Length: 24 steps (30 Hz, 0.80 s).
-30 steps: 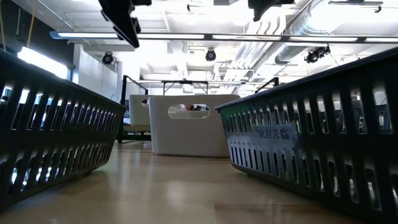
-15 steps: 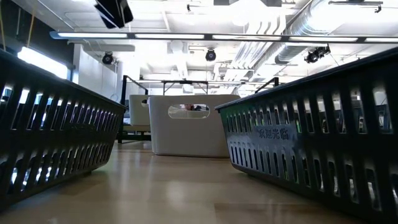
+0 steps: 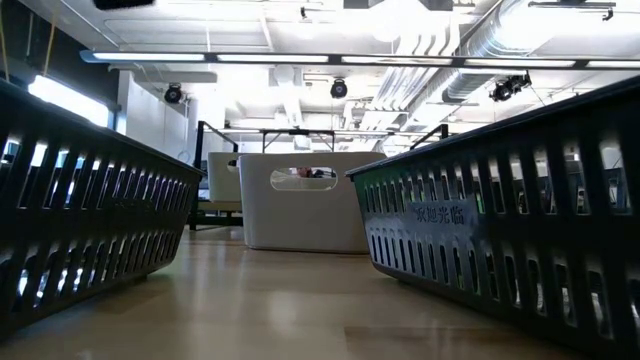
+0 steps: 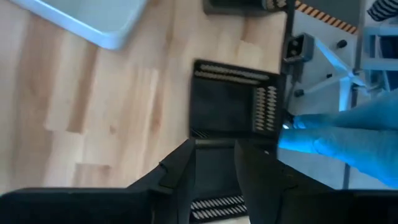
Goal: Stack baskets on shelf by color
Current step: Put the middle black bin on the shelf
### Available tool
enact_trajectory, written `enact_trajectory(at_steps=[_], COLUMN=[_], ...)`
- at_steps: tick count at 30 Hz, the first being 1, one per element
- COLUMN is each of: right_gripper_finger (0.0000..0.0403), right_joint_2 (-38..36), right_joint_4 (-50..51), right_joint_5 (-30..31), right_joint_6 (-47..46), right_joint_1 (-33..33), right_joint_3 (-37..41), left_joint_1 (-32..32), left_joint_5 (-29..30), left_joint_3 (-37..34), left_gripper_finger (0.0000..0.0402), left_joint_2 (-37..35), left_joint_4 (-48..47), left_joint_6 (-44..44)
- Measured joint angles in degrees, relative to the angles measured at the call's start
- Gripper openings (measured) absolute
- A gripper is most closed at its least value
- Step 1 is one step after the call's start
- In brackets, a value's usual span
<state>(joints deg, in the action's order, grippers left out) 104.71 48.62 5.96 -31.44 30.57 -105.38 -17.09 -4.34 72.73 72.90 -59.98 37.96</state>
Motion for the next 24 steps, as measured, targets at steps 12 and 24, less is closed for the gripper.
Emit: enact_trajectory(at_steps=[12, 24], right_gripper_finger=[0.0094, 0.0094], right_joint_2=[1.7, 8.5], right_joint_4=[-16.5, -34.9], right_joint_5=[0.4, -0.5], right_joint_6=[4.1, 12.7], right_joint_1=[-0.1, -0.3], right_joint_3=[-0.1, -0.1], left_joint_1=[-15.4, -21.0], left_joint_5=[7.4, 10.1], left_joint_3=[0.0, 0.0], left_gripper_finger=[0.0099, 0.0097], left_joint_2=[0.0, 0.0], left_joint_4=[0.0, -0.2], left_joint_6=[17.0, 22.0])
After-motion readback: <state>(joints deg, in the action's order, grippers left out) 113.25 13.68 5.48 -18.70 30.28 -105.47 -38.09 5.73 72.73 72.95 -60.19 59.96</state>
